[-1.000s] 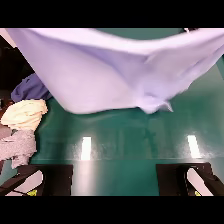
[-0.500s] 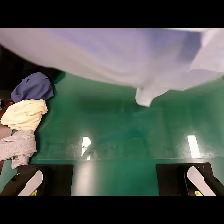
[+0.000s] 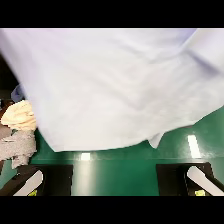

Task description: Fold the shirts.

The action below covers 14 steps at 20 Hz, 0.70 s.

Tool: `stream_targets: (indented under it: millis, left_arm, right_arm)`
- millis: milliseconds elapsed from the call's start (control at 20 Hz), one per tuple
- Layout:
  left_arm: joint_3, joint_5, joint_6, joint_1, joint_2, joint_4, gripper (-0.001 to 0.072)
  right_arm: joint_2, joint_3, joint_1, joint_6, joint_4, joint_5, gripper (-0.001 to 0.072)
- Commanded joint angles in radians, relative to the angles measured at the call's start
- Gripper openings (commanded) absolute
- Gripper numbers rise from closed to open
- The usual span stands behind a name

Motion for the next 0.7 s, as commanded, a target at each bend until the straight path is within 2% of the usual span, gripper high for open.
stream_targets:
  millis: [0,150,250,350,550,650]
  left_arm:
    - [-0.167,-0.031,-0.001,0.001,-0.152,0.002,0.0023]
    - [-0.214,-0.002,0.005,-0.019,-0.317,0.003,0.0024]
    - [-0.214,0.080,0.082,-0.066,-0.426,0.004,0.0024]
    - [-0.213,0.244,0.142,-0.118,-0.514,0.002,0.0024]
    - [-0.213,0.605,0.160,-0.172,-0.602,0.002,0.0024]
    - [-0.212,0.700,0.174,-0.182,-0.625,0.003,0.0024]
  right_arm:
    - [-0.184,-0.050,0.193,0.050,-0.166,0.108,0.0015]
    - [-0.341,-0.161,0.362,0.051,-0.292,0.096,0.0015]
    - [-0.432,-0.208,0.420,0.056,-0.317,0.002,0.0015]
    - [-0.511,-0.219,0.438,0.058,-0.315,-0.126,0.0015]
    - [-0.611,-0.217,0.446,0.059,-0.314,-0.369,0.0015]
    - [-0.637,-0.217,0.450,0.055,-0.315,-0.470,0.0015]
